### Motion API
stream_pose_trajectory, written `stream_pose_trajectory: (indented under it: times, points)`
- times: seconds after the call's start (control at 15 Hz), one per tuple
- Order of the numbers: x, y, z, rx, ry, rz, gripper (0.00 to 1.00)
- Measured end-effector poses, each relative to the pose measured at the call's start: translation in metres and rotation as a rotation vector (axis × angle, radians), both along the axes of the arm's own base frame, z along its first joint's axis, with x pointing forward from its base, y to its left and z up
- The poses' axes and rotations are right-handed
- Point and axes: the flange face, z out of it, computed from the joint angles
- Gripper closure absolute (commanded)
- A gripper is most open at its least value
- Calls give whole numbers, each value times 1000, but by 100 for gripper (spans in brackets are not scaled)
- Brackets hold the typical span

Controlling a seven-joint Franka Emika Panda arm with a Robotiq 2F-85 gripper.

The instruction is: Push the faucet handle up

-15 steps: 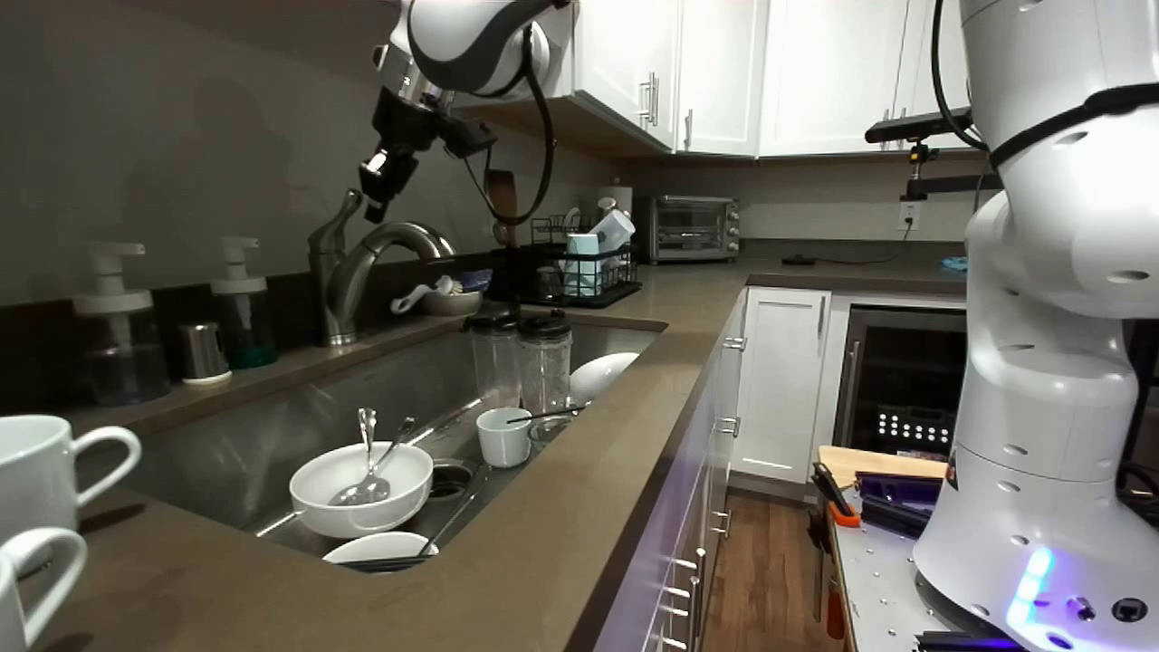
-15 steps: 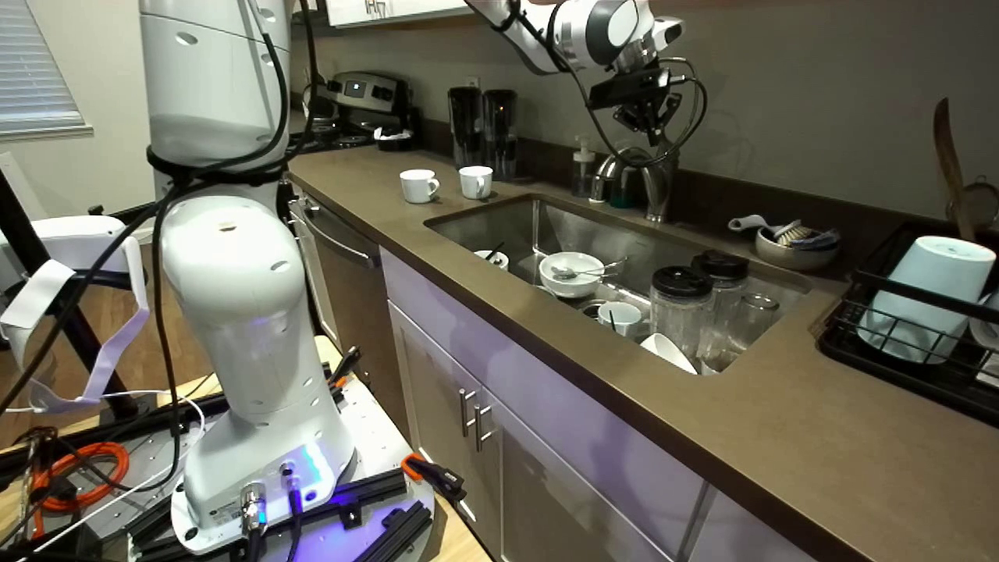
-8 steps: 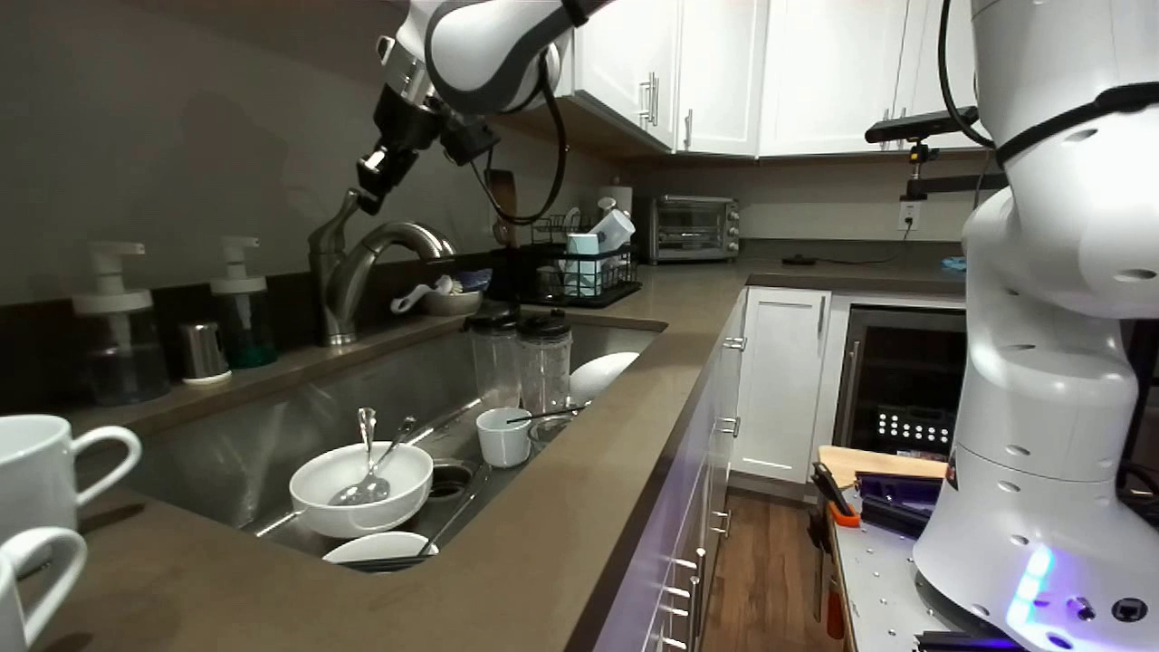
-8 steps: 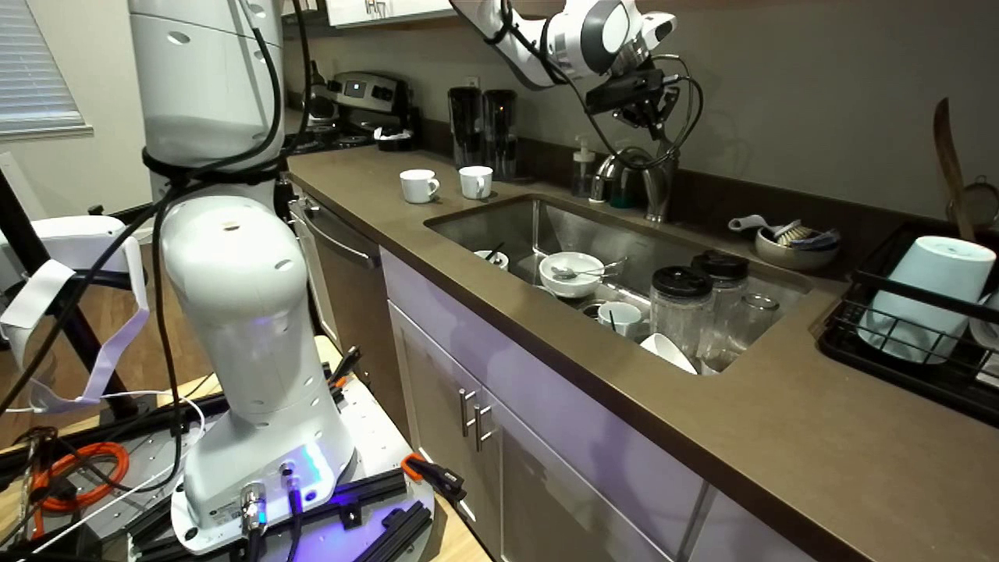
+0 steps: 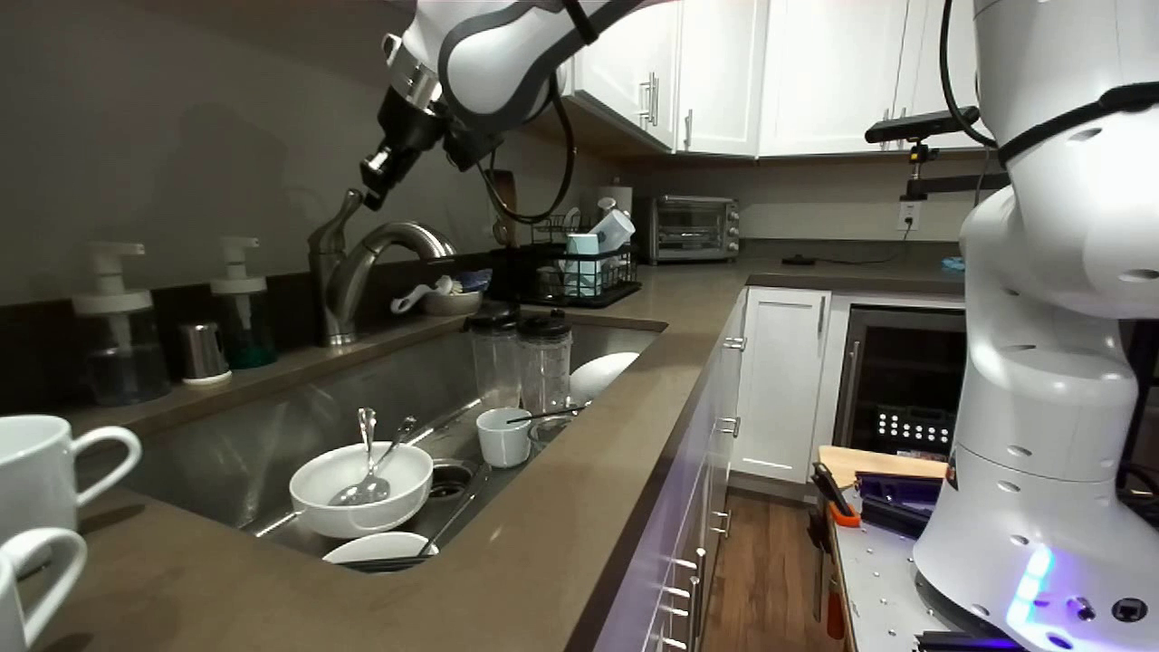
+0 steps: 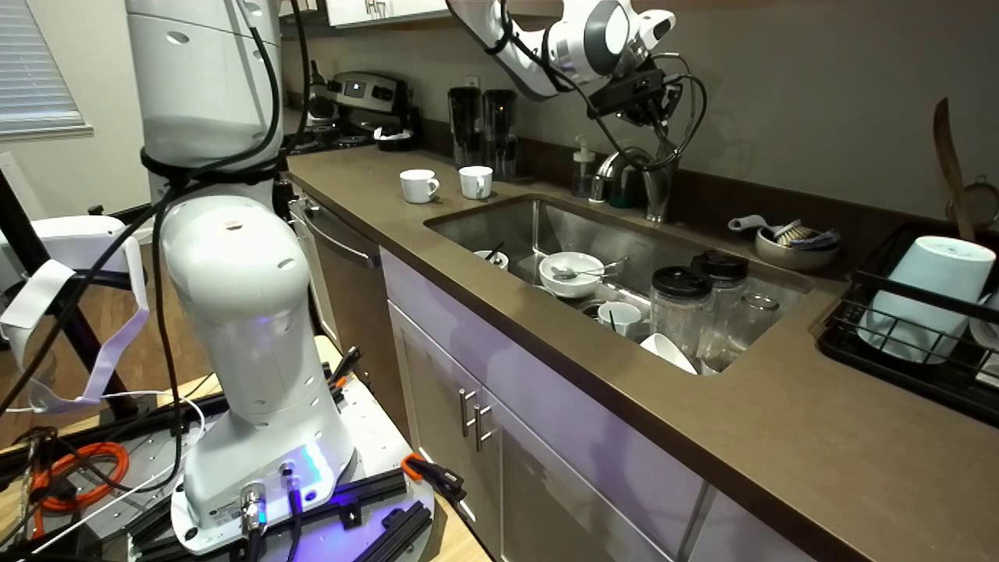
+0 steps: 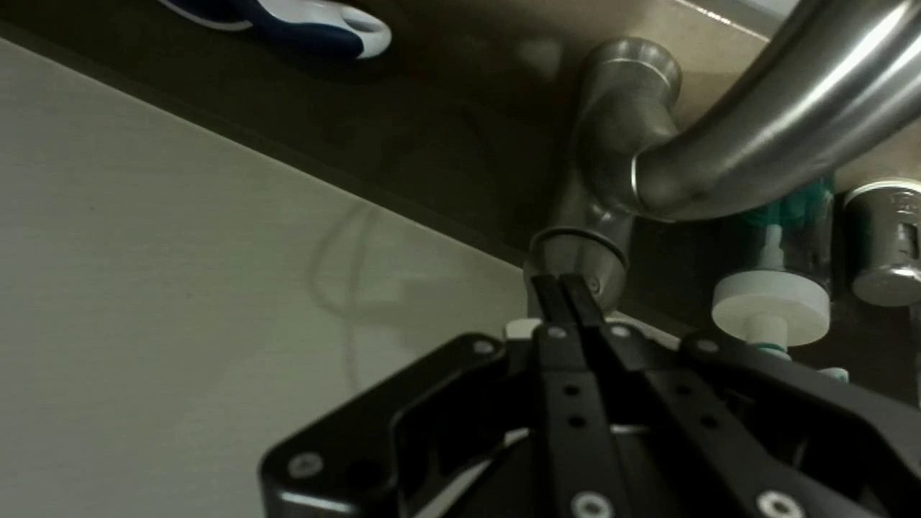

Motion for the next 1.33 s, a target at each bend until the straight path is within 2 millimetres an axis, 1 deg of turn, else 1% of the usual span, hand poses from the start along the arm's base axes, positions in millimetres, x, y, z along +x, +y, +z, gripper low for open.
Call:
stream_pose_trajectory:
  times: [0.67, 1.33]
  points:
    - [0, -2, 1, 47, 0, -15, 95]
    - [1, -3, 3, 39, 1, 6, 95]
